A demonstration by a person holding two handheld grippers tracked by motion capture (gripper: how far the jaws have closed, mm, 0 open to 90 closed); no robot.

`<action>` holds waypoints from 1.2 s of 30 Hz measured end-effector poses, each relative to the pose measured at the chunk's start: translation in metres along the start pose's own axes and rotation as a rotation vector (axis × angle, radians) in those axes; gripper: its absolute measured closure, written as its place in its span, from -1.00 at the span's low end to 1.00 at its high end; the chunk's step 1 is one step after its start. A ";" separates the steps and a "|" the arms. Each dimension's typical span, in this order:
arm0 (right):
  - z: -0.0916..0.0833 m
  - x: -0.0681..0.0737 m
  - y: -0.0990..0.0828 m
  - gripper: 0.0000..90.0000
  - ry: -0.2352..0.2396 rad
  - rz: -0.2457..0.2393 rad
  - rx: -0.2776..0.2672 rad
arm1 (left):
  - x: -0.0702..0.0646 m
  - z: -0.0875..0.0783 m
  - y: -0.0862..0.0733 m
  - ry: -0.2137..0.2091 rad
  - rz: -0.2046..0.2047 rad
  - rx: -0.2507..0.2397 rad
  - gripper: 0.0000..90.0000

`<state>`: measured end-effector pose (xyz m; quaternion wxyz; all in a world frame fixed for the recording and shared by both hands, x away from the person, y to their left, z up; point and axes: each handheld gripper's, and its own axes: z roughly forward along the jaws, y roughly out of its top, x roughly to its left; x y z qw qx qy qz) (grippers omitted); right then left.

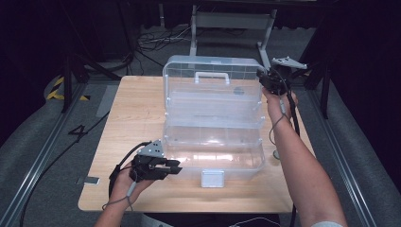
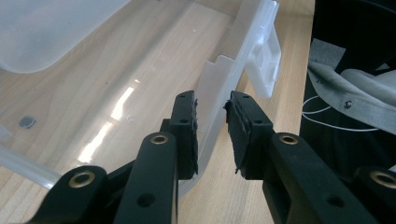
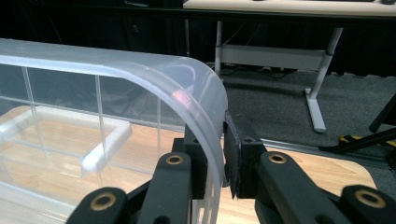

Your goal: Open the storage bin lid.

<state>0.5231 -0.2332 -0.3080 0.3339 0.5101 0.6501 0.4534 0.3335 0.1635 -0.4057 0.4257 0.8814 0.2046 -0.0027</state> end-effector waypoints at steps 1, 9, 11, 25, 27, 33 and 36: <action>0.001 0.000 0.000 0.79 0.000 -0.003 0.000 | 0.000 0.000 0.000 -0.002 -0.001 -0.001 0.61; 0.015 -0.006 0.001 0.79 0.014 0.020 0.027 | 0.000 0.000 0.000 -0.004 0.001 -0.004 0.61; 0.019 -0.005 0.003 0.80 0.008 0.020 0.043 | 0.001 0.000 -0.001 -0.005 0.002 -0.006 0.62; 0.035 -0.011 -0.002 0.81 0.016 0.032 0.054 | -0.003 0.014 0.002 0.031 0.052 0.070 0.54; 0.037 -0.011 -0.002 0.81 0.011 0.022 0.052 | -0.007 0.017 0.007 0.037 0.042 0.099 0.58; 0.041 -0.012 -0.004 0.81 0.015 0.017 0.053 | -0.006 0.019 0.007 0.041 0.049 0.108 0.62; 0.043 -0.012 -0.005 0.81 0.013 0.009 0.052 | -0.006 0.020 0.007 0.040 0.052 0.109 0.63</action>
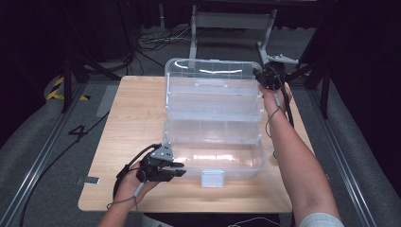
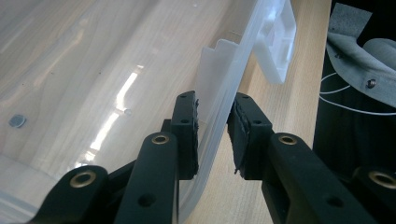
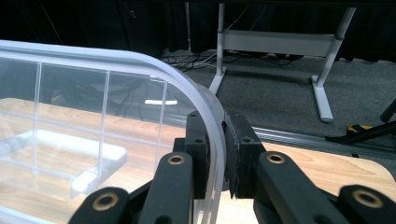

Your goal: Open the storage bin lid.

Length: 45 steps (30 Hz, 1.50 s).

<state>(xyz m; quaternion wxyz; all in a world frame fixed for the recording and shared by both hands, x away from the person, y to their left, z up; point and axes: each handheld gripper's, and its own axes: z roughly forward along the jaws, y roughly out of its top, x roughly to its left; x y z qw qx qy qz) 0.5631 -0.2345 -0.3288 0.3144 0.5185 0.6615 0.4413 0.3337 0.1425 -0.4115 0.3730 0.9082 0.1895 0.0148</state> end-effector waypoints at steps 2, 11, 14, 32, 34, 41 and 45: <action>0.002 -0.001 -0.001 0.81 0.002 0.002 0.002 | 0.000 0.001 0.000 -0.004 -0.001 -0.001 0.63; 0.013 -0.007 -0.005 0.80 0.026 0.030 0.010 | 0.001 0.003 0.000 -0.008 0.004 0.006 0.64; 0.015 -0.008 -0.005 0.80 0.034 0.030 0.012 | 0.001 0.004 0.000 -0.007 0.003 0.007 0.64; 0.030 -0.018 -0.013 0.82 0.088 -0.010 0.017 | 0.001 0.005 0.001 -0.004 0.005 0.020 0.64; 0.031 -0.019 -0.014 0.82 0.087 -0.008 0.017 | 0.001 0.005 0.001 -0.005 0.007 0.020 0.64; 0.039 -0.023 -0.018 0.82 0.108 -0.020 0.025 | 0.002 0.005 0.001 -0.010 0.007 0.018 0.64; 0.042 -0.025 -0.021 0.83 0.116 -0.022 0.035 | 0.002 0.005 0.001 -0.011 0.005 0.018 0.64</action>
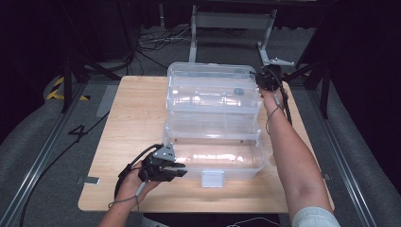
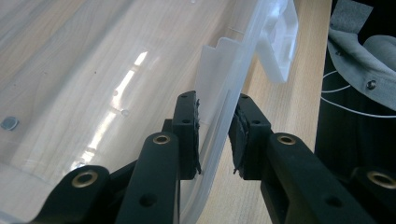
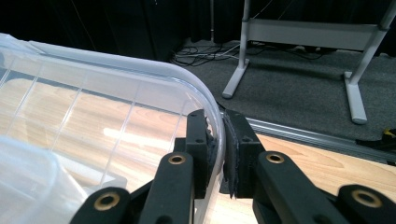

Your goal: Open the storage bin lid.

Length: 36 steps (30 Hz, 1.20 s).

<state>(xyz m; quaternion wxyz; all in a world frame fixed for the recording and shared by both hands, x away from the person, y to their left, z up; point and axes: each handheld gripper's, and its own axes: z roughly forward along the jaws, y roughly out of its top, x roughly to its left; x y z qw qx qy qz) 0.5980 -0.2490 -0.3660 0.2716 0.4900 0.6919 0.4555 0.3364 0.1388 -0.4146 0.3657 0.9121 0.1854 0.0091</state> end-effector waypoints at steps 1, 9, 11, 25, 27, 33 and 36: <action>0.001 0.000 -0.001 0.83 -0.002 -0.008 0.003 | 0.000 0.000 0.000 0.000 0.001 -0.002 0.64; 0.008 -0.006 -0.006 0.84 0.029 0.024 0.033 | 0.000 0.000 0.000 -0.005 -0.001 -0.004 0.64; 0.011 -0.007 -0.007 0.84 0.032 0.026 0.039 | 0.001 0.000 0.000 -0.006 -0.001 -0.004 0.64; 0.020 -0.013 -0.015 0.84 0.052 0.096 0.073 | 0.002 0.001 0.000 -0.015 -0.008 -0.005 0.64; 0.021 -0.014 -0.016 0.84 0.052 0.102 0.080 | 0.002 0.001 0.000 -0.015 -0.008 -0.005 0.64; 0.027 -0.015 -0.020 0.84 0.049 0.118 0.105 | 0.002 0.001 0.000 -0.016 -0.008 -0.005 0.64; 0.028 -0.016 -0.021 0.84 0.048 0.124 0.110 | 0.002 0.001 0.000 -0.017 -0.008 -0.005 0.64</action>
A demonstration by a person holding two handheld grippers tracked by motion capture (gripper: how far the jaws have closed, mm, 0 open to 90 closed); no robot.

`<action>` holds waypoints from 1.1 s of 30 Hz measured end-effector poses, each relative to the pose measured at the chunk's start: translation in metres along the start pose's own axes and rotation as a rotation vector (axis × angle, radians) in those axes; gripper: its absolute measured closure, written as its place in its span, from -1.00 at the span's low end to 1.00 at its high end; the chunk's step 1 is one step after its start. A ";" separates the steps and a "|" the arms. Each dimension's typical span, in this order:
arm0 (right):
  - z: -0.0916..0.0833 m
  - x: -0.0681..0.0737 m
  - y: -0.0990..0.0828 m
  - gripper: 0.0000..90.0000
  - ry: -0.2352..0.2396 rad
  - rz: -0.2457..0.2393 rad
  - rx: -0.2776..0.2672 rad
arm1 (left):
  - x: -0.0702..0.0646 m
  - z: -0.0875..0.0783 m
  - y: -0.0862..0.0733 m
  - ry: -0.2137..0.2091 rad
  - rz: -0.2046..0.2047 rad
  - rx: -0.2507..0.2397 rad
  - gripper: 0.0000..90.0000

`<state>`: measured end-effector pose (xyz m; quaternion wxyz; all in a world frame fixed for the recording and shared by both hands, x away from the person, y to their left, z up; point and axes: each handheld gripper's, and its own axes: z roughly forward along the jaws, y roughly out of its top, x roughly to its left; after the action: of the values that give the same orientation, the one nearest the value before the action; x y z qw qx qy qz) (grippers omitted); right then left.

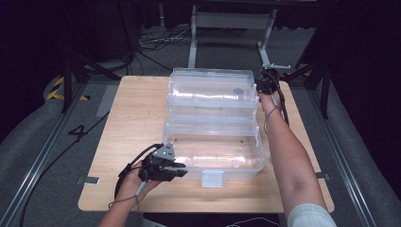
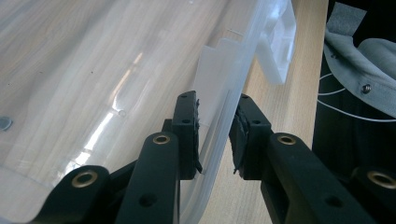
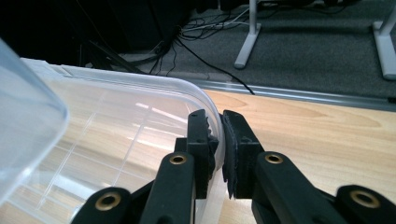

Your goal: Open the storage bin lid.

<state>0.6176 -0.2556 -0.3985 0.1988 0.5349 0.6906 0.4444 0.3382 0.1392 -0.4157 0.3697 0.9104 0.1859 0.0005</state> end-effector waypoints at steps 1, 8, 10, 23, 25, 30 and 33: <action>0.000 0.000 0.000 0.83 0.003 0.005 -0.001 | 0.000 0.000 0.000 0.000 0.000 0.000 0.64; 0.000 0.000 0.000 0.67 0.009 -0.020 -0.009 | 0.000 0.000 0.000 -0.003 -0.004 -0.003 0.64; -0.002 0.001 0.000 0.55 0.023 -0.002 -0.024 | 0.000 0.000 0.000 -0.004 -0.006 -0.003 0.64; -0.038 0.003 0.008 0.33 0.028 -0.030 -0.083 | 0.001 -0.005 0.001 -0.041 -0.033 -0.011 0.48; -0.049 0.002 0.006 0.33 0.046 -0.056 -0.081 | 0.001 -0.010 0.002 -0.057 -0.031 -0.031 0.44; -0.070 0.004 0.002 0.34 0.110 -0.119 -0.026 | 0.003 -0.017 0.005 -0.068 -0.032 -0.066 0.36; -0.087 0.006 -0.005 0.34 0.180 -0.138 -0.030 | 0.005 -0.022 0.006 -0.080 -0.034 -0.081 0.26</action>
<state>0.5472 -0.2848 -0.3557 0.1741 0.4412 0.7339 0.4862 0.3419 0.1517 -0.3961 0.4135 0.8906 0.1864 -0.0346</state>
